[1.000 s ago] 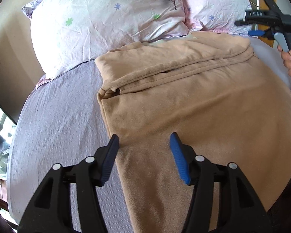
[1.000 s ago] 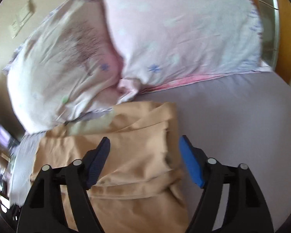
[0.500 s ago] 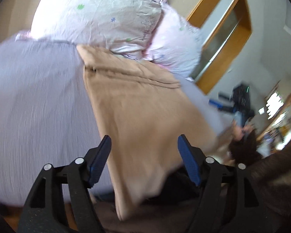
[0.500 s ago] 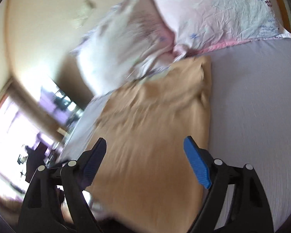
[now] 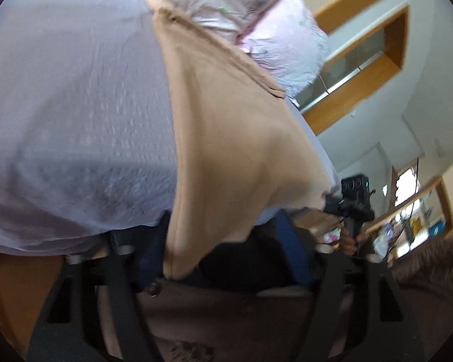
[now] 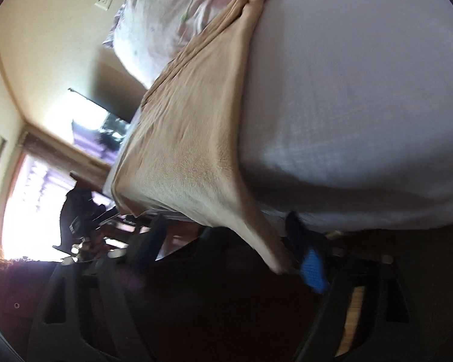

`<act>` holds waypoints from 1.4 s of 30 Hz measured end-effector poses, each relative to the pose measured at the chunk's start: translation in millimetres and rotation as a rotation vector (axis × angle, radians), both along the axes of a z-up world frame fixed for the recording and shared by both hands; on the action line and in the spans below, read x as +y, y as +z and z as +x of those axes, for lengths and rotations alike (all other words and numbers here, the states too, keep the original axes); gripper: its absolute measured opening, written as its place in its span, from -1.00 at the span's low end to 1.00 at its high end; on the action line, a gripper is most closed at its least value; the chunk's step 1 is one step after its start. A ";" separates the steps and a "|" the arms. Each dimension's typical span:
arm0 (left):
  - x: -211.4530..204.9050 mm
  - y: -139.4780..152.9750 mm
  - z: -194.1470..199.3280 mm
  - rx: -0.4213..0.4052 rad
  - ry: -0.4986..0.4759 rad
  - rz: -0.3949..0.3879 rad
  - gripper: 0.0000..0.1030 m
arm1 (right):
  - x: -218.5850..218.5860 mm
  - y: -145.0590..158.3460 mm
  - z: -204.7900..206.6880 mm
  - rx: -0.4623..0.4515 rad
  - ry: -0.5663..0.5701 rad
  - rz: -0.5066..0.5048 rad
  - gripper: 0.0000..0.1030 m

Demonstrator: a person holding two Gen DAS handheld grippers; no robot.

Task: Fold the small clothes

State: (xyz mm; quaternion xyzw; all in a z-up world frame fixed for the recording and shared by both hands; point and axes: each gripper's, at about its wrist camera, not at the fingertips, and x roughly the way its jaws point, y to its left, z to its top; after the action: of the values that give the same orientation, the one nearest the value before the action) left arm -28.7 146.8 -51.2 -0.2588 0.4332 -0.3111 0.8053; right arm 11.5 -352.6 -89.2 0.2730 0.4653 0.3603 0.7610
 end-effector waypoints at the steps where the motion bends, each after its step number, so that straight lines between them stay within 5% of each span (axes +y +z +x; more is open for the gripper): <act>1: -0.1 -7.2 6.2 0.043 0.009 -0.032 -0.59 | 2.6 -1.0 2.6 -0.002 0.013 0.023 -0.84; 2: 1.0 -11.1 9.4 0.068 0.012 -0.057 -0.88 | 3.0 0.9 0.0 -0.022 0.015 0.042 -0.84; 5: 7.3 -3.2 4.8 0.070 0.006 -0.112 -0.89 | 1.6 23.2 -11.4 -0.107 0.026 0.105 -0.85; 9: 6.2 53.3 2.1 -0.045 -0.005 -0.082 -0.89 | 0.9 90.2 -2.8 -0.287 0.024 0.136 -0.85; 12: 12.7 114.4 37.2 -0.193 0.039 -0.052 -0.89 | 6.6 148.3 33.2 -0.438 -0.009 0.133 -0.85; 16: 27.7 150.2 123.7 -0.231 0.161 -0.057 -0.89 | 18.9 200.1 116.7 -0.529 -0.131 0.087 -0.85; 22: 17.6 112.7 288.6 -0.064 0.315 -0.006 -0.89 | 57.2 176.5 282.0 -0.370 -0.312 -0.123 -0.85; 27: 32.6 68.2 337.7 0.085 0.396 -0.045 -0.89 | 63.7 118.7 347.8 -0.148 -0.392 -0.161 -0.81; 29: 38.2 59.7 343.5 0.123 0.420 -0.070 -0.85 | 63.2 112.2 358.2 -0.085 -0.411 -0.183 -0.07; 30: 40.3 59.3 343.3 0.128 0.430 -0.084 -0.81 | 60.0 114.5 358.7 -0.061 -0.454 -0.225 0.80; 31: 45.9 60.8 341.5 0.127 0.443 -0.109 -0.54 | 55.3 118.6 355.2 -0.082 -0.489 -0.225 0.97; 32: 51.1 64.7 337.2 0.115 0.458 -0.125 -0.16 | 49.7 124.4 348.4 -0.124 -0.515 -0.200 0.97; 34: 59.8 78.1 322.5 0.070 0.495 -0.117 0.22 | 40.2 134.3 331.8 -0.156 -0.487 -0.123 0.96; 37: 62.5 90.8 301.2 0.050 0.465 -0.054 0.28 | 40.9 130.9 313.0 -0.131 -0.393 -0.086 0.96; 41: 57.2 84.3 282.2 0.111 0.399 0.009 0.29 | 50.9 96.3 312.5 0.012 -0.370 -0.322 0.88; 42: 55.2 81.3 278.7 0.127 0.384 0.013 0.29 | 46.1 97.0 303.7 -0.019 -0.380 -0.301 0.86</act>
State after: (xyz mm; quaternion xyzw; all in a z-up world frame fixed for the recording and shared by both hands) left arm 250.0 202.0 30.1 -0.3505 0.4278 -0.1321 0.8226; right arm 315.2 -306.5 7.8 0.2359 0.4467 0.1398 0.8517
